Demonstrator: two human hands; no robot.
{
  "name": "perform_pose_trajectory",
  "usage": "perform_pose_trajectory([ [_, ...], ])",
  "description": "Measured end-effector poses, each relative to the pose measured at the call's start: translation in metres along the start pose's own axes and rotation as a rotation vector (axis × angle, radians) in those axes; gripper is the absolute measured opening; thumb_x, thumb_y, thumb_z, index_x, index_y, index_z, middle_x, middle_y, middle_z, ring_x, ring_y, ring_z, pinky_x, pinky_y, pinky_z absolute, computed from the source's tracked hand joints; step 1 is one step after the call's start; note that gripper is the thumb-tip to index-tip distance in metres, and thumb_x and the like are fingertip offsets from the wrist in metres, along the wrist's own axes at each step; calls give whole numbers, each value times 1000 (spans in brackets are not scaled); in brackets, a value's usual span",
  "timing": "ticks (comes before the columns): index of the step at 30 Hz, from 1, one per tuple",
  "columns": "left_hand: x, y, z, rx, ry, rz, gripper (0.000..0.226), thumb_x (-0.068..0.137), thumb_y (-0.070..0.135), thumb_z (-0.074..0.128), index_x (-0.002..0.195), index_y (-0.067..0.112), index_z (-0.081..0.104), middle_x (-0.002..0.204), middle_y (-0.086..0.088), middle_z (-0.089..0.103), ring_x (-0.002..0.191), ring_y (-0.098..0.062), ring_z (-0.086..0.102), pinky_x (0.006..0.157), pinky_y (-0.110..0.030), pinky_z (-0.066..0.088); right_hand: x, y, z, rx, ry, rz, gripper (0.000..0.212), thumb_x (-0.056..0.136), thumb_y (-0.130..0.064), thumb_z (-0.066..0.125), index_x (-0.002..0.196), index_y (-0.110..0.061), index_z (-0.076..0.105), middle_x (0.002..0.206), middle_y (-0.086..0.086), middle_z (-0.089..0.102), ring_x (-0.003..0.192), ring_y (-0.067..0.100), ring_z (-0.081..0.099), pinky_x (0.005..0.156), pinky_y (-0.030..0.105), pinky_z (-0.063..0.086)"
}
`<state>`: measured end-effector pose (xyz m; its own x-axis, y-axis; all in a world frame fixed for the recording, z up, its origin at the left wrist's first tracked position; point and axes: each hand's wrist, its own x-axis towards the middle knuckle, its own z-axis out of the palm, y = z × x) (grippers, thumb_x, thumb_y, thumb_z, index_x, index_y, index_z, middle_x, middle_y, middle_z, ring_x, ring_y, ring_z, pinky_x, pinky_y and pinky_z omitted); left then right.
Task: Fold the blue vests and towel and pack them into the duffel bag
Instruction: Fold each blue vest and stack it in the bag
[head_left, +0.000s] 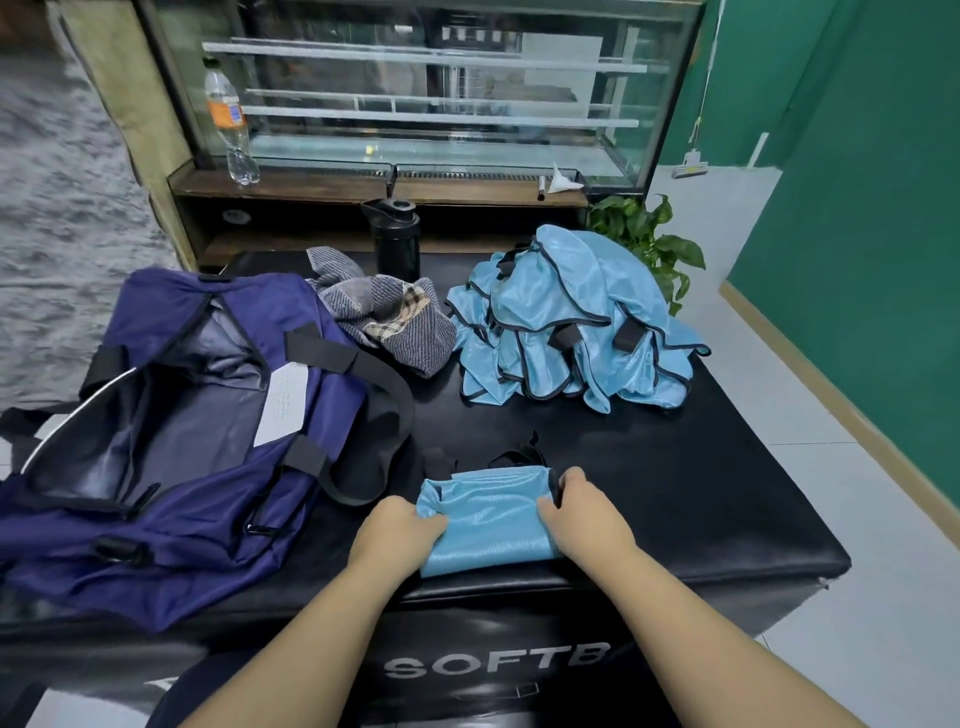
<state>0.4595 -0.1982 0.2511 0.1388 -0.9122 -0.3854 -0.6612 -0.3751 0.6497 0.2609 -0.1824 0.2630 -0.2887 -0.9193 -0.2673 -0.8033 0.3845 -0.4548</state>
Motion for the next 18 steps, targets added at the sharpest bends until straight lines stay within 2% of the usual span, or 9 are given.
perform_pose_trajectory([
  [2, -8, 2, -2, -61, 37, 79, 33, 81, 23, 63, 61, 15, 37, 64, -4, 43, 61, -19, 39, 58, -30, 30, -5, -6, -10, -42, 89, -140, 25, 90, -21, 53, 113, -16, 44, 114, 1, 51, 106, 21, 48, 81, 32, 45],
  [4, -18, 6, -5, -142, 81, 158, 25, 83, 19, 60, 69, 14, 40, 68, -2, 46, 62, -17, 40, 58, -31, 32, -13, -17, -21, -67, 125, -348, 45, 87, -21, 58, 129, -20, 41, 129, -3, 44, 122, 18, 35, 97, 30, 38],
  [7, -30, 19, -16, -181, 153, 279, 21, 84, 16, 59, 78, 14, 40, 69, 3, 45, 59, -13, 37, 54, -25, 31, -29, -47, -37, -130, 68, -642, 62, 84, -24, 62, 139, -25, 35, 145, -13, 32, 140, 13, 16, 113, 33, 18],
  [10, -38, 33, -33, -175, 175, 396, 25, 80, 11, 64, 76, 17, 40, 66, 7, 45, 56, -11, 37, 52, -22, 30, -39, -81, -47, -169, -9, -799, 71, 84, -18, 61, 145, -28, 27, 152, -16, 25, 145, 6, 0, 117, 41, -3],
  [11, -40, 37, -40, -179, 168, 423, 26, 79, 9, 65, 77, 18, 41, 67, 8, 46, 57, -9, 38, 52, -22, 31, -39, -90, -48, -206, -28, -830, 70, 84, -15, 58, 145, -29, 27, 151, -16, 29, 146, 6, 2, 117, 44, -5],
  [13, -42, 41, -54, -192, 159, 462, 29, 76, 7, 69, 78, 19, 42, 68, 9, 50, 58, -6, 43, 54, -20, 34, -38, -106, -51, -266, -67, -845, 62, 83, -11, 55, 138, -29, 34, 135, -11, 47, 140, 10, 23, 116, 52, -5],
  [15, -42, 41, -68, -211, 156, 478, 35, 73, 5, 70, 81, 21, 41, 68, 9, 56, 58, -3, 47, 54, -18, 36, -36, -119, -53, -282, -89, -805, 46, 83, -16, 56, 126, -27, 42, 112, -6, 57, 120, 14, 45, 115, 56, -4],
  [18, -39, 34, -88, -281, 159, 475, 42, 69, 4, 74, 84, 23, 41, 69, 10, 66, 59, -3, 53, 54, -17, 39, -33, -134, -53, -371, -47, -770, 30, 89, -38, 57, 115, -22, 55, 104, -4, 54, 115, 18, 46, 116, 53, 3],
])
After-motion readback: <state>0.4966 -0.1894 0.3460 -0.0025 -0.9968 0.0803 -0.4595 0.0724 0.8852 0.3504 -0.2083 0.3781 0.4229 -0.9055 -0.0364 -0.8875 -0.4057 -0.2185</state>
